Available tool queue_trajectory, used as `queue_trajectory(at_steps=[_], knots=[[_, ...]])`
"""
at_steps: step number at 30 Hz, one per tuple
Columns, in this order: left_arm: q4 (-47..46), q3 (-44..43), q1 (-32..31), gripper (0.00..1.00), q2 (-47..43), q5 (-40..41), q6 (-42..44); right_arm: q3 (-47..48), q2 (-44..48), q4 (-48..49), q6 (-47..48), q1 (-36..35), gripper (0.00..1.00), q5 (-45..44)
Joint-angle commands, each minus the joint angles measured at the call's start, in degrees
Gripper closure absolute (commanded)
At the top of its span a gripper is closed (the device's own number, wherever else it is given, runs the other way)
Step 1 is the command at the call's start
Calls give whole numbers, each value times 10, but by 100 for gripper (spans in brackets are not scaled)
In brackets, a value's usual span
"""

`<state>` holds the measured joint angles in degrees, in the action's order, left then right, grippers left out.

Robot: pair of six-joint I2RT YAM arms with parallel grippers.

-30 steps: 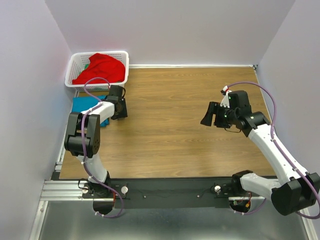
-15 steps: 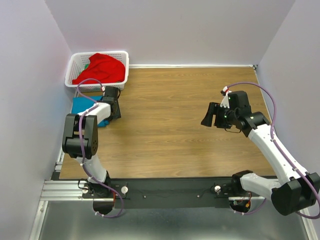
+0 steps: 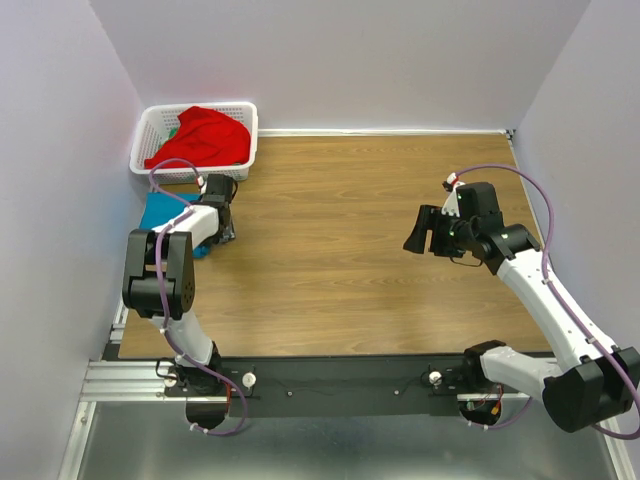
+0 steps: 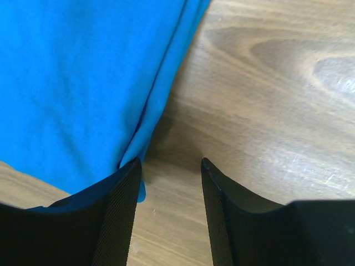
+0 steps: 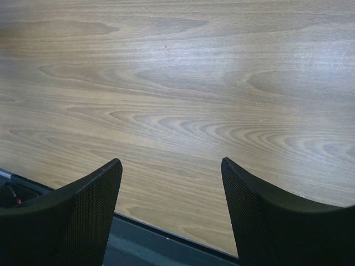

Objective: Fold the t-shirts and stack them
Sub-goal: Neatly place the folded tshirt to the corner, then reset both grippers

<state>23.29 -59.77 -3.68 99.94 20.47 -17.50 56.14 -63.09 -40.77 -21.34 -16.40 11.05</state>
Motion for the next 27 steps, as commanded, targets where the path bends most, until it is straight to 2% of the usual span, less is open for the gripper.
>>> queue_trajectory(at_steps=[1, 5, 10, 13, 17, 19, 23, 25, 27], knots=[[26, 6, 3, 43, -24, -9, 3, 11, 11, -19, 7, 1, 21, -27], [24, 4, -18, 41, -53, -60, -2, 30, 15, -21, 10, 2, 21, -48], [22, -20, -112, 36, -149, -108, -26, 62, 20, -25, 18, 1, 21, -96], [20, -32, -141, 35, -228, -126, -45, 80, 33, -28, 26, 1, 21, -144], [-3, -21, -148, 35, -358, -140, -42, 99, 69, -29, 34, 2, 19, -222], [-6, -6, -148, 35, -440, -129, -42, 107, 93, -30, 34, 1, 16, -265], [-3, 29, -148, 31, -615, -34, -62, 105, 146, -28, 27, 1, 9, -320], [-16, 61, -148, 28, -677, -7, -68, 96, 183, -28, 18, 1, 1, -341], [-28, 92, -148, 19, -762, 26, -62, 77, 205, -24, 14, 1, 0, -371]])
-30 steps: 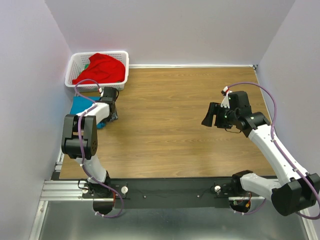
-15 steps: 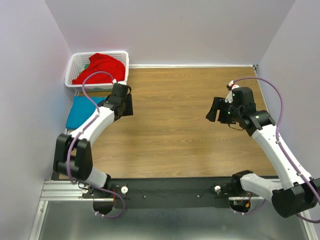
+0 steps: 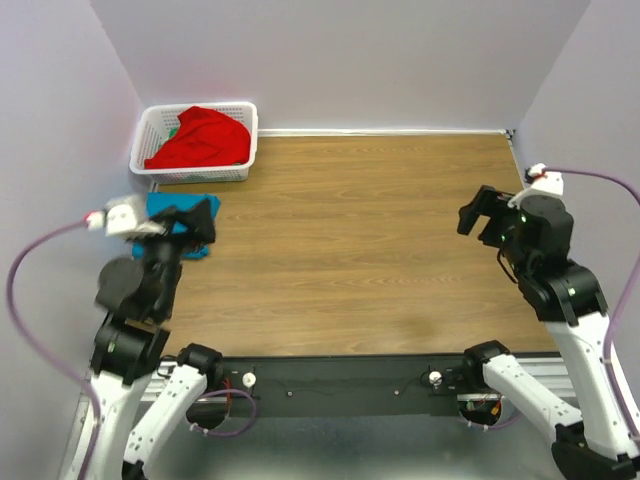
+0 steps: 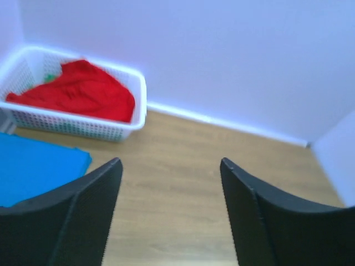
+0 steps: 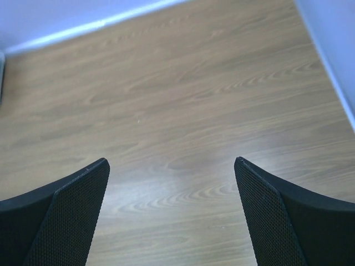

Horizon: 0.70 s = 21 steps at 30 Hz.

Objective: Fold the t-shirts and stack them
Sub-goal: Reset both grippers

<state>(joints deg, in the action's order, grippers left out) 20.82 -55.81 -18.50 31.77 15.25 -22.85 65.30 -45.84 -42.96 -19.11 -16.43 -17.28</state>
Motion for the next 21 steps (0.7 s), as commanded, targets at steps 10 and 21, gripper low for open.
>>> queue_trajectory(at_steps=[10, 21], knots=[[-56, 124, 0, 7, -279, 173, 32, -104, 227, 54, -15, 2, 0, -177], [-105, 243, 0, 6, -405, 182, 14, -170, 295, 93, 11, 2, 0, -147]])
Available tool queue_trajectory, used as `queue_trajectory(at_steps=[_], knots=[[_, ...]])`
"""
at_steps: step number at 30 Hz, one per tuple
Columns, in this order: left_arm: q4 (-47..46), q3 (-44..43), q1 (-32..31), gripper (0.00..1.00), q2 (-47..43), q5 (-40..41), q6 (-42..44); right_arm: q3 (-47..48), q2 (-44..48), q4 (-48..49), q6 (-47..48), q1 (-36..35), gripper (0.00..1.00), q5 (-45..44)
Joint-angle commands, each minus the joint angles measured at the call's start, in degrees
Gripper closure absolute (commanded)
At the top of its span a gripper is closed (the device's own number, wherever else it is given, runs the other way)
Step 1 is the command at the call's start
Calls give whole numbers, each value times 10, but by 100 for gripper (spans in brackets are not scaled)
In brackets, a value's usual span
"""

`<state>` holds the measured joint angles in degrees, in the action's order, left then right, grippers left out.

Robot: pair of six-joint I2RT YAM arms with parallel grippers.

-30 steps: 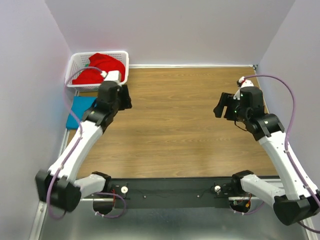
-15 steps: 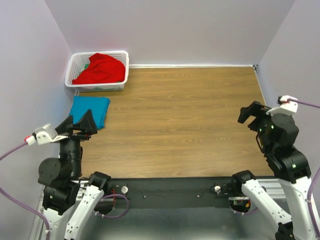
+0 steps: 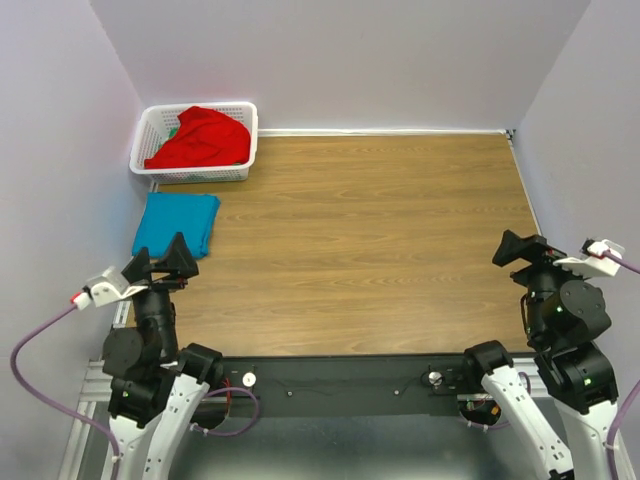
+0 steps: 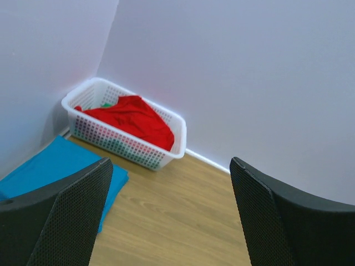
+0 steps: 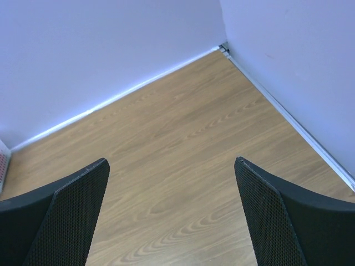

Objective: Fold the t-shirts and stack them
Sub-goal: Reset both grippers

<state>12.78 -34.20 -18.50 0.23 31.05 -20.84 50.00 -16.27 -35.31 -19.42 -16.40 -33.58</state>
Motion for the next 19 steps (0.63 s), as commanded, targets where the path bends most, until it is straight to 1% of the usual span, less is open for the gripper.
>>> queue_trajectory(at_steps=[1, 3, 6, 11, 19], knots=[[-25, 32, 0, 6, -89, 26, -10, -20, -1, 16, 14, 1, 0, 22], [-19, 36, 0, 6, -85, 34, -41, -26, -1, 21, 12, 1, 0, 26], [-21, 41, 0, 6, -81, 37, -57, -31, 0, 30, 11, 1, 0, 23], [-29, 45, 0, 5, -81, 43, -45, -38, -1, 43, 14, 2, 0, 39], [-35, 46, 1, 3, -81, 25, -20, -43, -6, 47, 10, 1, 0, 36]])
